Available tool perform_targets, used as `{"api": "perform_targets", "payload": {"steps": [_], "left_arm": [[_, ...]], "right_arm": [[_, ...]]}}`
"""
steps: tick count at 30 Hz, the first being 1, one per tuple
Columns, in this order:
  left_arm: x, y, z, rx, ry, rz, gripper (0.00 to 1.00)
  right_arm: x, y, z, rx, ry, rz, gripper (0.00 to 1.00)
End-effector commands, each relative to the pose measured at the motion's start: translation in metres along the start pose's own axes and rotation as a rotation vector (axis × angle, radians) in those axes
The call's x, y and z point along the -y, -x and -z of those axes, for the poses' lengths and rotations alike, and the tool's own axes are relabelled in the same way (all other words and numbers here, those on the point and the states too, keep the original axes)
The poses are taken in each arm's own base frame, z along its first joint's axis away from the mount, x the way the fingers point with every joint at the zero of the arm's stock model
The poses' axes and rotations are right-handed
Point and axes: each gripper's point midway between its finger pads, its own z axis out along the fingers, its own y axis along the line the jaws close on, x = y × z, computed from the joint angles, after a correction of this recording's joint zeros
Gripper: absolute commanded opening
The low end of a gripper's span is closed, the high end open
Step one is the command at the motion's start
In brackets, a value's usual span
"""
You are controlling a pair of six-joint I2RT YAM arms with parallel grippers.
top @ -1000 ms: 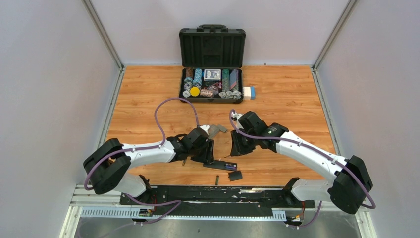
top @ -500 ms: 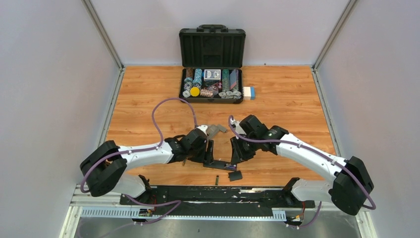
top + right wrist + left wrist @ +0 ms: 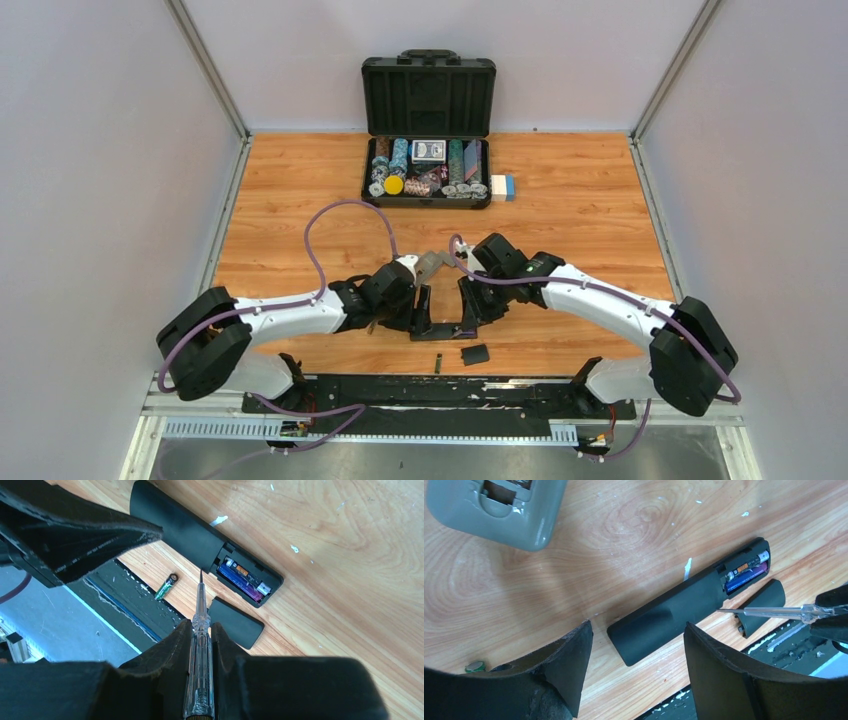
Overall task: Unload the batteries from the remote control
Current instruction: Unload the battery from the remote control.
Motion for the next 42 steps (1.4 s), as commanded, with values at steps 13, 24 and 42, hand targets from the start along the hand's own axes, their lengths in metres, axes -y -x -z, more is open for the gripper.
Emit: {"api": "perform_targets", "payload": {"steps": [13,24,42], "left_arm": [[0.003,-0.001,0.004,0.0,-0.019,-0.012,0.74],[-0.005,-0.004,0.003,-0.013,0.064,-0.025,0.69],[0.002,-0.013,-0.005,-0.044,0.028,-0.026,0.62]], "right_arm": [[-0.009,0.026,0.017,0.143,0.002,0.038,0.0],[0.024,0.015,0.045,0.15,-0.219,-0.031,0.0],[0.03,0.015,0.035,0.117,-0.25,-0.071,0.0]]}}
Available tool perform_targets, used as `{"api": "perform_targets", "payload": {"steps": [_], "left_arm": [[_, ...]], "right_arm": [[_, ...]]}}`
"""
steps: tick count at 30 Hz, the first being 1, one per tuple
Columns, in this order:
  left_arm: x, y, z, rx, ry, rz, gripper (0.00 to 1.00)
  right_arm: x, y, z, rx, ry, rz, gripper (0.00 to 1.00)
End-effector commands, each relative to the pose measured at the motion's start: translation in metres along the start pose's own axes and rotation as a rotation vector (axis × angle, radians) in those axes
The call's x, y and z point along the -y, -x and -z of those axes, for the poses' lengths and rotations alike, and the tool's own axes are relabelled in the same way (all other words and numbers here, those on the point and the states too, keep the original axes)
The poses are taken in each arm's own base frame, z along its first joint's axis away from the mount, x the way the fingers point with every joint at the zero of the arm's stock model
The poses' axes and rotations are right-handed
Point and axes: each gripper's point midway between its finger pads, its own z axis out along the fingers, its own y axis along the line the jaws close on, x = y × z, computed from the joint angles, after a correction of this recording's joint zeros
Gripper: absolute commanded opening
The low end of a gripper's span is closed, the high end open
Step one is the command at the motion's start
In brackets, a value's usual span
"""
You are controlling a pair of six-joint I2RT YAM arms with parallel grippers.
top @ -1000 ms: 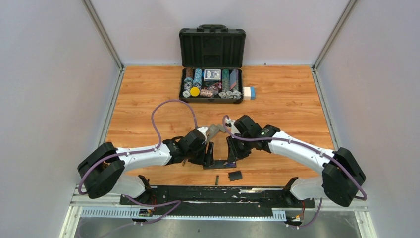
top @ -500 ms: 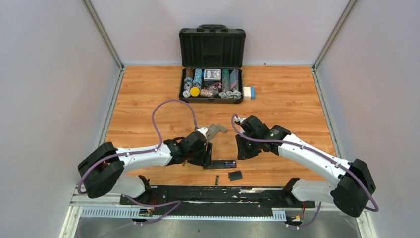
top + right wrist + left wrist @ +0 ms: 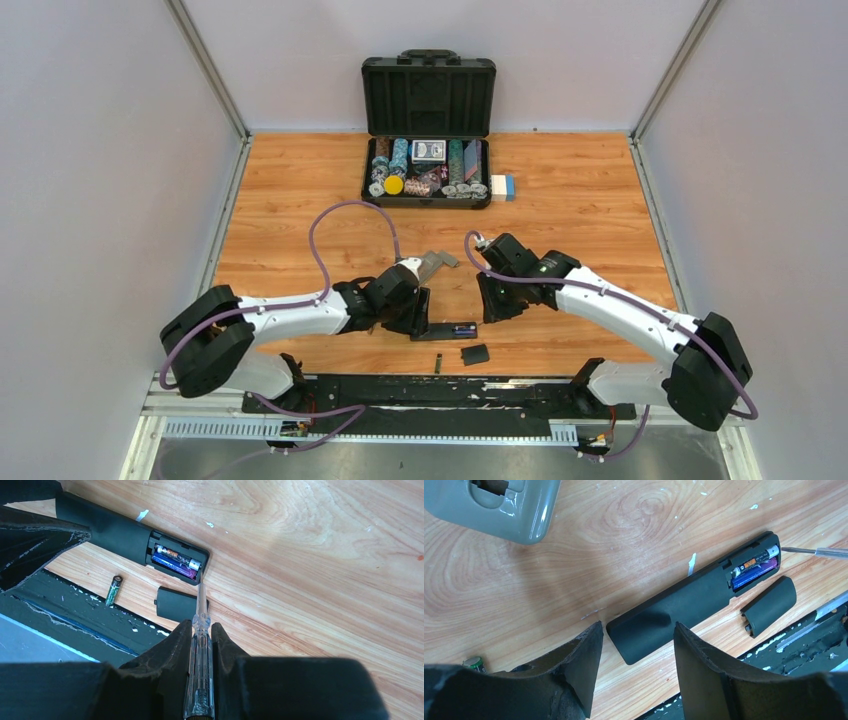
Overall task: Unload the batteries from the remote control
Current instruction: Unload the battery from the remote control.
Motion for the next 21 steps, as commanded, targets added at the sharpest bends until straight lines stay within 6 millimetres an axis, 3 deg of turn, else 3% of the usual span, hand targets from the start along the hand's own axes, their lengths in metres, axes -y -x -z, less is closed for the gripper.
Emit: {"api": "perform_targets", "payload": {"steps": [1,14,21], "left_arm": [[0.001,-0.006,-0.004,-0.032,0.005,-0.004,0.62],[-0.001,-0.009,-0.005,-0.042,0.012,-0.004,0.59],[0.002,-0.012,-0.008,-0.061,-0.001,-0.008,0.57]], "right_arm": [[-0.007,0.016,0.004,0.051,0.012,-0.029,0.0],[-0.004,0.015,-0.005,0.03,-0.012,-0.038,0.0],[-0.015,0.015,-0.007,0.037,0.056,-0.031,0.0]]}}
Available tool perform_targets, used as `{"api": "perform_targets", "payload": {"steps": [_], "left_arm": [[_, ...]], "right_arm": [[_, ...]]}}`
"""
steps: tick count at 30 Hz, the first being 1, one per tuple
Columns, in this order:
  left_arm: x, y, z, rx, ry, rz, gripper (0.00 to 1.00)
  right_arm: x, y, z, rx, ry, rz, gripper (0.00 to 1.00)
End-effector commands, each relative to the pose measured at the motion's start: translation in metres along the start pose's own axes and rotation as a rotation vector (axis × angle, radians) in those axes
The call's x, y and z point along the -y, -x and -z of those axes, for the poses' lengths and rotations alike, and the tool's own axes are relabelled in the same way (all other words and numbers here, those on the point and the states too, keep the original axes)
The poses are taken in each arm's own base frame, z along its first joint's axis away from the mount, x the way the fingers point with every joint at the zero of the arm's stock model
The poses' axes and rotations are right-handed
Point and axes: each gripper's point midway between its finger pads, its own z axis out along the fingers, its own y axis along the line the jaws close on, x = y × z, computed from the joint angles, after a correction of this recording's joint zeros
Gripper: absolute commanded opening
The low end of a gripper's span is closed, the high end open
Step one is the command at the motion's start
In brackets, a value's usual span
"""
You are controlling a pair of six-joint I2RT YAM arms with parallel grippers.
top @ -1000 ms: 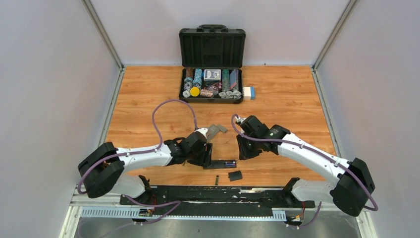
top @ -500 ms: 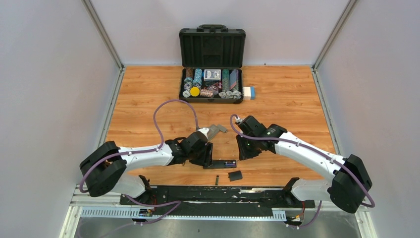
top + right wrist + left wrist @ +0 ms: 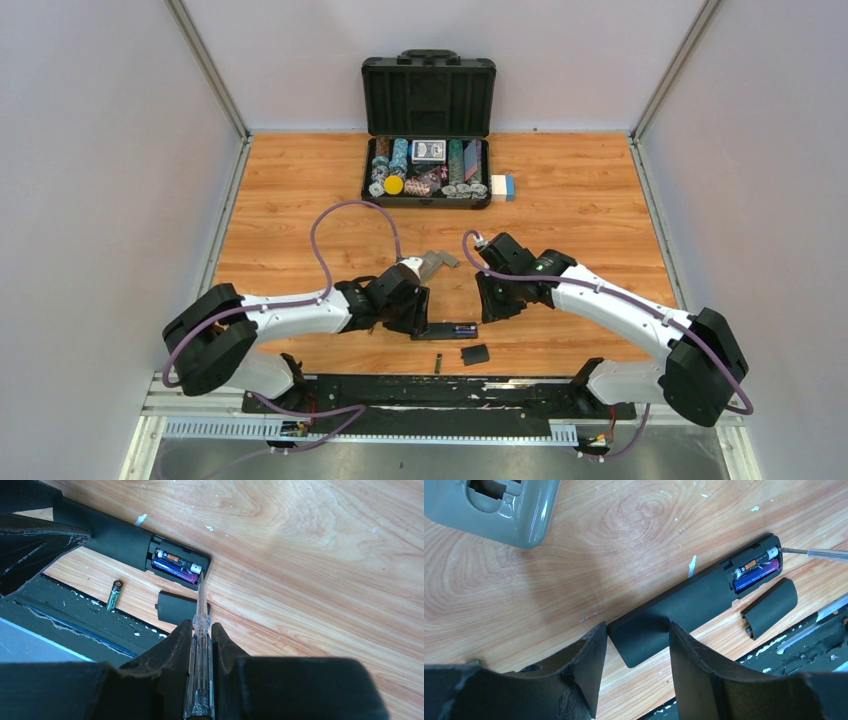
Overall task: Unload the batteries from the remote control
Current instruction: Unload the battery from the remote control.
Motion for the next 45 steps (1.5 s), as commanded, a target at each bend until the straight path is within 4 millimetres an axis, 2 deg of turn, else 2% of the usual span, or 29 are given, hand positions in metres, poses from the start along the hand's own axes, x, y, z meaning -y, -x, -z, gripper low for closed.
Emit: {"api": "perform_targets", "payload": {"steps": [1,6,17,22,29,37,41,45], "left_arm": [[0.0,-0.013,-0.006,-0.057,0.002,-0.009,0.56],[-0.006,-0.017,-0.008,-0.069,0.028,0.002,0.55],[-0.008,-0.02,-0.01,-0.076,0.036,0.016,0.54],[-0.008,-0.02,-0.011,-0.082,0.036,0.015,0.54],[-0.008,-0.02,-0.011,-0.081,0.038,0.015,0.54],[-0.007,-0.019,-0.01,-0.079,0.038,0.014,0.54],[-0.006,-0.018,-0.009,-0.078,0.036,0.015,0.55],[-0.005,-0.017,-0.008,-0.075,0.034,0.017,0.55]], "right_arm": [[-0.017,0.015,0.0,0.057,0.081,-0.008,0.0],[-0.03,0.018,0.001,0.087,0.156,-0.027,0.0],[-0.049,0.037,0.024,0.196,0.267,-0.06,0.0],[-0.05,0.037,0.027,0.205,0.277,-0.063,0.0],[-0.046,0.037,0.022,0.196,0.255,-0.069,0.0],[-0.044,0.049,0.025,0.229,0.238,-0.062,0.0],[-0.04,0.049,0.016,0.208,0.218,-0.051,0.0],[-0.043,0.052,0.016,0.212,0.232,-0.052,0.0]]}}
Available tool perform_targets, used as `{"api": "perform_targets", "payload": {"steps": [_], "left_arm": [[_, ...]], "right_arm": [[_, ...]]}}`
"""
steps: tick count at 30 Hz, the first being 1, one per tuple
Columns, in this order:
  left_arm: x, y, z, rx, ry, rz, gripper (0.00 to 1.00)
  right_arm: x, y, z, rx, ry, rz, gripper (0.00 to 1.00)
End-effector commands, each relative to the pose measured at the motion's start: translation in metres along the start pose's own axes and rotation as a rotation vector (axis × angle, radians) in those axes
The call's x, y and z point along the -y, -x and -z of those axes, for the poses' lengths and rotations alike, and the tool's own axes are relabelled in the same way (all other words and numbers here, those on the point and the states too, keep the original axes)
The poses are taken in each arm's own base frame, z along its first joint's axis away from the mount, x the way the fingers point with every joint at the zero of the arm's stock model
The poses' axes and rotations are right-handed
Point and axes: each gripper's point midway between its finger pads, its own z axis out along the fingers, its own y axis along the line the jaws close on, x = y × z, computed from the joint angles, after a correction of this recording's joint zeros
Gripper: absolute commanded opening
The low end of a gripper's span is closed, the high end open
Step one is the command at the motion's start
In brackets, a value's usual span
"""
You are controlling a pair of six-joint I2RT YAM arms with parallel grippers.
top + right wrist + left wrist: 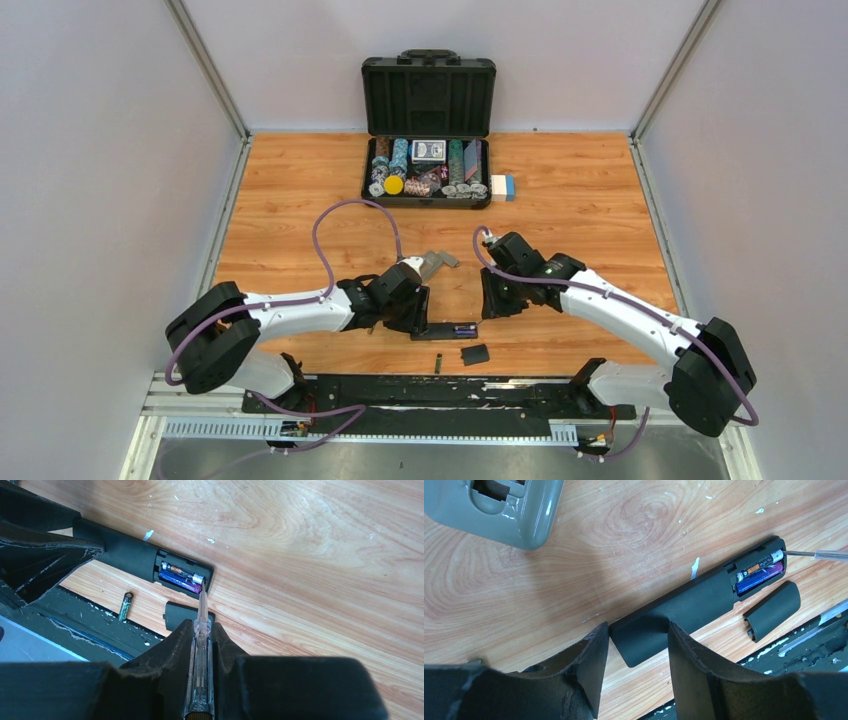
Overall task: Unload the batteries from the remote control
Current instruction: Unload the battery from the remote control.
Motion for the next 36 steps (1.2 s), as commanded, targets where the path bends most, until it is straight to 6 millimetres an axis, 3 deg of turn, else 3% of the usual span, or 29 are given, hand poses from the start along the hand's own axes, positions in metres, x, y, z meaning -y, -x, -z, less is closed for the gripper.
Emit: {"api": "perform_targets", "payload": {"steps": [1,13,23,36], "left_arm": [[-0.004,-0.017,-0.006,-0.058,0.015,0.013,0.55],[-0.004,-0.017,-0.005,-0.059,0.015,0.014,0.56],[-0.003,-0.016,-0.005,-0.056,0.012,0.016,0.57],[-0.008,-0.012,-0.004,-0.034,0.038,0.015,0.58]], "right_arm": [[-0.045,0.042,0.009,0.139,0.18,0.011,0.0],[-0.051,0.053,0.025,0.196,0.228,0.026,0.0],[-0.041,0.055,0.011,0.176,0.182,0.026,0.0],[-0.038,0.065,0.008,0.191,0.154,0.031,0.0]]}}
